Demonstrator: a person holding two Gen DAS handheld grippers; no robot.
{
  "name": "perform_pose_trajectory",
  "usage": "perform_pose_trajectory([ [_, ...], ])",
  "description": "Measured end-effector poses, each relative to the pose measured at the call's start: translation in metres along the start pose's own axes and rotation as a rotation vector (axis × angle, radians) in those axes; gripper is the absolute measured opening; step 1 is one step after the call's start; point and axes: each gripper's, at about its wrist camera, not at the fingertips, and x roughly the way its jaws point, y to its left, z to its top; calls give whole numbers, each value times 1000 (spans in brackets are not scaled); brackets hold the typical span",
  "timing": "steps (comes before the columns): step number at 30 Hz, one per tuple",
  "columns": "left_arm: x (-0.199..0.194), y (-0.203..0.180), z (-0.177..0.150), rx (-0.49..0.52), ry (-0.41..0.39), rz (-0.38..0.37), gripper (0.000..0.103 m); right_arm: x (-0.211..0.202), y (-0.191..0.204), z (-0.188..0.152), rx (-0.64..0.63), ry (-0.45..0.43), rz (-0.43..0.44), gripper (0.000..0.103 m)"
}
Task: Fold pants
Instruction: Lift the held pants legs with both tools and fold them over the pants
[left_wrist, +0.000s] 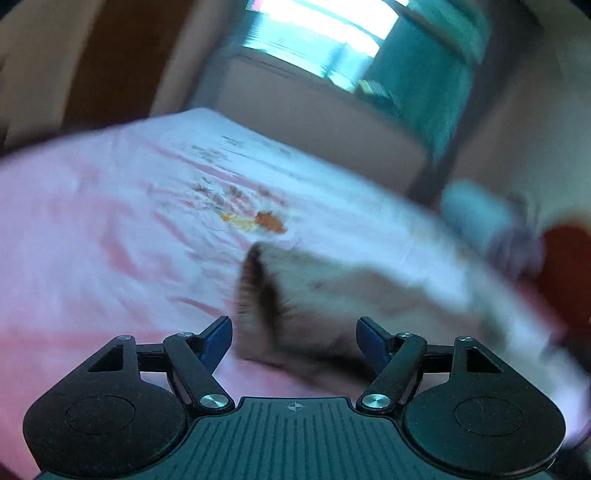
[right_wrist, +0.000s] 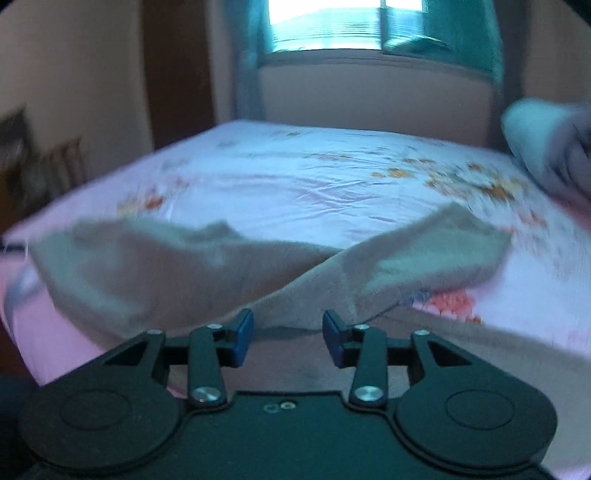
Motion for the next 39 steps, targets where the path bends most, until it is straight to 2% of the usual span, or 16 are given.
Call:
perform_pose_trajectory([
  [3, 2, 1, -7, -203, 7, -64, 73, -1, -7, -5, 190, -14, 43, 42],
  [9, 34, -15, -20, -296, 123, 39, 73, 24, -9, -12, 506, 25, 84, 48],
  [16, 55, -11, -15, -385, 110, 36, 73, 63, -12, -21, 651, 111, 23, 48],
  [18, 62, -10, -14, -403, 115, 38, 44, 77, -17, -25, 696, 151, 0, 43],
  [19, 68, -8, -13, -401, 131, 42, 28, 84, -21, -27, 722, 167, -11, 22],
  [20, 74, -8, -11, -399, 134, 36, 24, 89, -25, -29, 749, 169, 9, 10],
  [21, 81, -8, -7, -385, 137, 16, 23, 91, -27, -30, 767, 169, 15, 1],
  [25, 101, -20, 42, -343, 78, -126, 22, 82, -33, -1, 715, 73, 81, 0],
  [28, 91, -34, 79, -286, -83, -363, 22, 35, -23, 34, 606, -148, 149, 0],
  [30, 83, -25, 73, -258, -120, -460, 22, -5, -10, 28, 502, -278, 185, 0],
  [31, 90, -11, 58, -268, -44, -384, 22, -16, -8, 12, 484, -314, 196, 0],
  [32, 103, 5, 42, -316, 58, -288, 22, -12, -7, -10, 486, -270, 178, 0],
  [33, 113, 21, 25, -366, 149, -209, 22, 11, -11, -36, 523, -84, 137, 0],
  [34, 118, 30, 10, -367, 202, -158, 22, 26, -15, -57, 566, 21, 110, 0],
  [36, 114, 34, -6, -359, 203, -159, 21, 29, -14, -82, 619, 23, 110, 0],
  [39, 109, 32, -6, -382, 179, -166, 21, 34, -9, -88, 647, 19, 96, 0],
])
